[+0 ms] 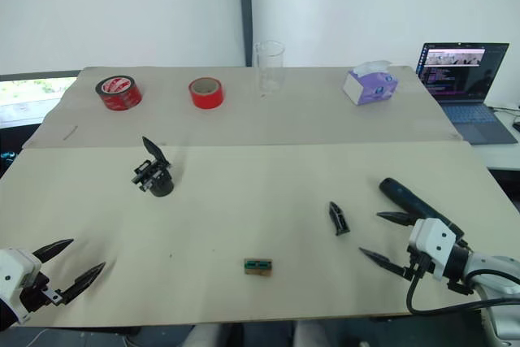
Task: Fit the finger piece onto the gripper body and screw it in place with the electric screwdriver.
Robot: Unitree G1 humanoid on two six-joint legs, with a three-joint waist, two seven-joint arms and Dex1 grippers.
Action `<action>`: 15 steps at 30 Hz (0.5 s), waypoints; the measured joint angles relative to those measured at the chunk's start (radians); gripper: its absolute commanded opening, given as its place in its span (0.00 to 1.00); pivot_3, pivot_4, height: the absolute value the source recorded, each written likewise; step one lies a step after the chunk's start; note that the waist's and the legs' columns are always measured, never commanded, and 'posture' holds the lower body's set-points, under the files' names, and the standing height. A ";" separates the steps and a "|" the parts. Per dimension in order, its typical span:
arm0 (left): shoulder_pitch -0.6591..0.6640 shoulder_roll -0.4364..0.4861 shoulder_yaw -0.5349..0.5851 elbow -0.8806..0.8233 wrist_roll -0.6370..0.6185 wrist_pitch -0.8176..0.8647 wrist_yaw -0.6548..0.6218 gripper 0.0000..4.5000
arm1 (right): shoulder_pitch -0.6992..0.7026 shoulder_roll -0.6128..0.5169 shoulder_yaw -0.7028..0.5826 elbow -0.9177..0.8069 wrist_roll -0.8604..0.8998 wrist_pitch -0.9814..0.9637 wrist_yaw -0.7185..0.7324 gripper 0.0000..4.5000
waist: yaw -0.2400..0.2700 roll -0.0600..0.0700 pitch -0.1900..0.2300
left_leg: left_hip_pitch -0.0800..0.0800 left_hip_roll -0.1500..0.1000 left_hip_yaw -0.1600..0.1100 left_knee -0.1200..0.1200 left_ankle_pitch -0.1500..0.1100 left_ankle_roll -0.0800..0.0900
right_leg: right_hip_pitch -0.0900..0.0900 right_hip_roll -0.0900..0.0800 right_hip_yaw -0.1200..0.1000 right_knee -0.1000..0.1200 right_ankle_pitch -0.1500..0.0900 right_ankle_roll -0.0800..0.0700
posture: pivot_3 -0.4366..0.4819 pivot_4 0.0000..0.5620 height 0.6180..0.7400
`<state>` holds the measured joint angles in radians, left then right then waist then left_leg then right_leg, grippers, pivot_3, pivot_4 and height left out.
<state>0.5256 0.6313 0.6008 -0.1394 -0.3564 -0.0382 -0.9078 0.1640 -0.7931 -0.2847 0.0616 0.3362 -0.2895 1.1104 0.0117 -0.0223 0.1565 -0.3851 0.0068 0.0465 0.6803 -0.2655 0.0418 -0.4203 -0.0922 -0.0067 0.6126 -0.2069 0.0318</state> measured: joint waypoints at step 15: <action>0.014 -0.111 0.099 0.133 -0.192 0.096 0.029 1.00 | -0.103 0.198 0.048 -0.300 0.148 0.130 -0.122 1.00 | -0.002 -0.004 -0.002 | 0.000 0.004 0.001 0.000 -0.002 -0.003 | -0.001 0.004 0.000 0.000 0.001 0.000 | 0.48 0.27 1.00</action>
<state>0.5398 0.5204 0.7002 -0.0066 -0.5487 0.0579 -0.8788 0.0605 -0.5953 -0.2366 -0.2381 0.4846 -0.1597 0.9885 0.0096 -0.0267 0.1542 -0.3849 0.0111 0.0471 0.6806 -0.2673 0.0387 -0.4213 -0.0885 -0.0068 0.6128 -0.2062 0.0314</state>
